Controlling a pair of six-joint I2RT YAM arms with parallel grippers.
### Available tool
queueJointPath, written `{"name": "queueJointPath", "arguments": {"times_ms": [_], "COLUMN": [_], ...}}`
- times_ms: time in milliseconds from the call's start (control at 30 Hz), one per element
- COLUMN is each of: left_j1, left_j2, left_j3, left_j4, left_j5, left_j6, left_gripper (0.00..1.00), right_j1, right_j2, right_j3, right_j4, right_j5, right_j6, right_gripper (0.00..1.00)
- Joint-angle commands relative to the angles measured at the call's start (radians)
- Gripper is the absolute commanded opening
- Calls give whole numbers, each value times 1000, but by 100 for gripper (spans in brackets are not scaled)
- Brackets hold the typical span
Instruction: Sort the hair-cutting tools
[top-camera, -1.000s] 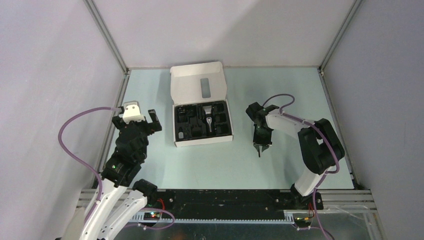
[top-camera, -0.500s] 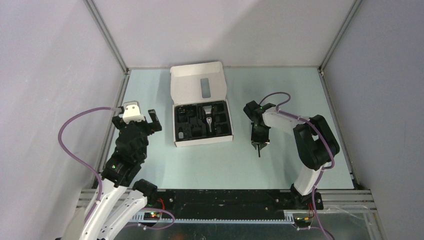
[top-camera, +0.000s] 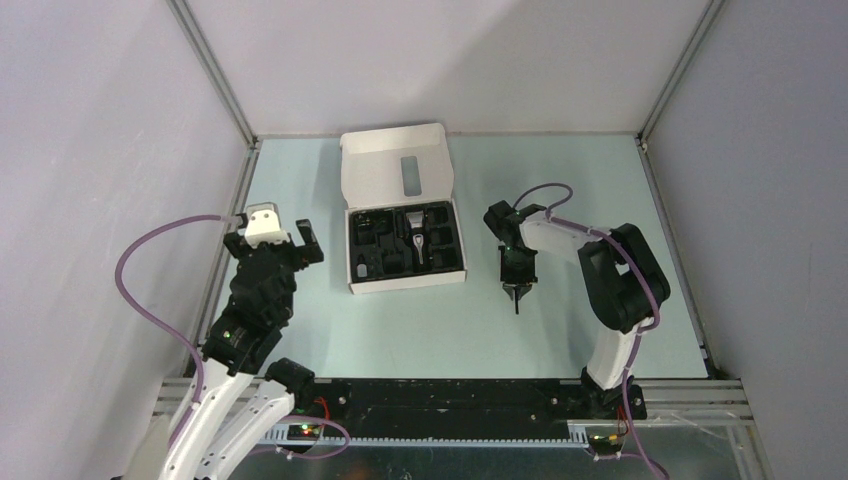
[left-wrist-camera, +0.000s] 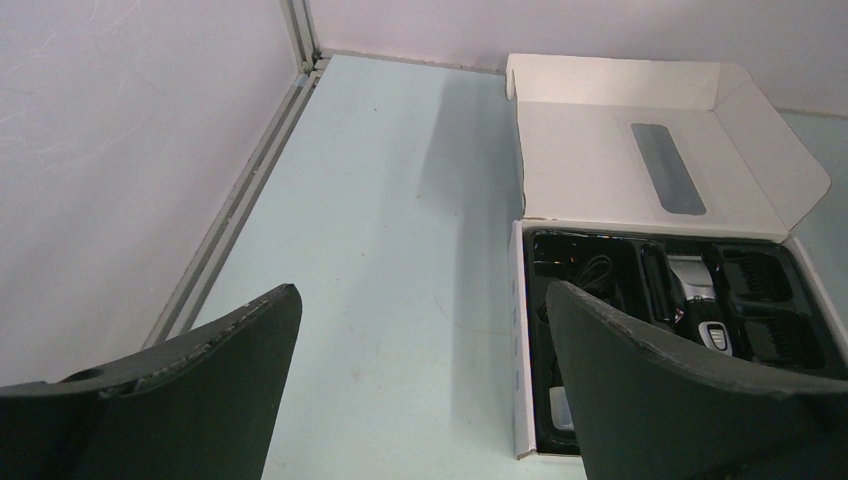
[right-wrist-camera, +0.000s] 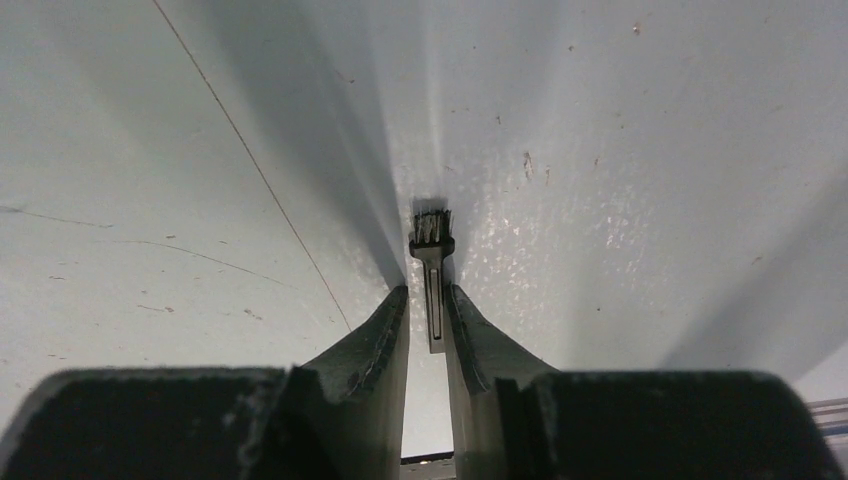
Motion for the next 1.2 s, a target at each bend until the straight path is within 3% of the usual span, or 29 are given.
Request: {"name": "queueJointPath", "arguments": {"times_ms": [0, 433, 833, 1167], "left_j1": [-4, -4, -4, -4], "left_j2": [-9, -11, 6, 96], "left_j3": [-14, -16, -8, 41], "left_j4": [38, 43, 44, 14], "left_j5": [4, 47, 151, 432], "left_j6": [16, 15, -9, -191], "left_gripper": [100, 100, 100, 100], "right_j1": [-10, 25, 80, 110], "right_j2": [66, -26, -139, -224], "right_j3": [-15, -25, -26, -10], "right_j4": [52, 47, 52, 75], "right_j5": [25, 36, 21, -4], "right_j6": [-29, -32, -5, 32], "right_gripper": [21, 0, 0, 0]}}
